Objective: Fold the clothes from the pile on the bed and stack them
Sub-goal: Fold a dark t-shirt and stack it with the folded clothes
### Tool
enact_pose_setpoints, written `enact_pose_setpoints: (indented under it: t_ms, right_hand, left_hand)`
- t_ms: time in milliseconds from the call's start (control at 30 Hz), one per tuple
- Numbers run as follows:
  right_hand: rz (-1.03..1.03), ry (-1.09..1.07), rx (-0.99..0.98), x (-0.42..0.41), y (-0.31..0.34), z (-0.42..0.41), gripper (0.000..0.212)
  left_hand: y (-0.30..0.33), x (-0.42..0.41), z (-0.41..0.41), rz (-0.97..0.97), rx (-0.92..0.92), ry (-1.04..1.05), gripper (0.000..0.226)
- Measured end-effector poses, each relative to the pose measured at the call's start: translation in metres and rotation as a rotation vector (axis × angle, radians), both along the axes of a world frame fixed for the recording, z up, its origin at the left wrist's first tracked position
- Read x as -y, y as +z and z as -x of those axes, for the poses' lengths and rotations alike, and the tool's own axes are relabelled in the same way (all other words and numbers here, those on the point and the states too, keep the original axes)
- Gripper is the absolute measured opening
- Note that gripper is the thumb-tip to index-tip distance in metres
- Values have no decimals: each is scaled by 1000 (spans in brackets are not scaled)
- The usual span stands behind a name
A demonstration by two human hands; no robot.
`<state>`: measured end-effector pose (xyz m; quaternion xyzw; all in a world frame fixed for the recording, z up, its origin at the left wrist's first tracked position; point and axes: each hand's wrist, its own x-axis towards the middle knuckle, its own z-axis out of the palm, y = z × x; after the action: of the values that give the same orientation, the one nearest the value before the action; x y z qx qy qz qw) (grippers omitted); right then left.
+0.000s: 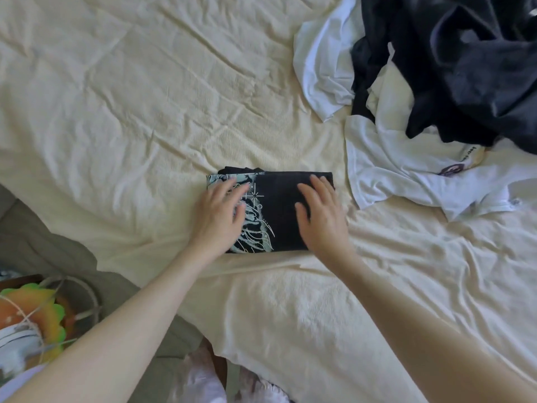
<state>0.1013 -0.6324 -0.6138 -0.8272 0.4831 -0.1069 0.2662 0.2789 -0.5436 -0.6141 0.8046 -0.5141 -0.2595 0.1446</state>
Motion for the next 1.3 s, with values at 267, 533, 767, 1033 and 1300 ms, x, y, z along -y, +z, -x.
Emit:
enact_pose_setpoints:
  t_ms: [267, 533, 767, 1033, 1300]
  right_hand:
    - [6, 164, -421, 9, -67, 5, 59]
    - [-47, 86, -180, 3, -49, 13, 52]
    - [-832, -679, 191, 31, -21, 36, 41]
    - [-1216, -505, 180, 73, -19, 45, 29]
    - [-1250, -521, 283, 58, -16, 46, 28]
  left_hand:
    - [-68, 3, 13, -276, 345, -273, 56]
    - [-40, 2, 7, -46, 33, -150, 55]
    - [-23, -14, -25, -44, -334, 651, 35]
    - [-29, 2, -45, -276, -902, 855, 12]
    - [-15, 0, -38, -282, -963, 849, 25]
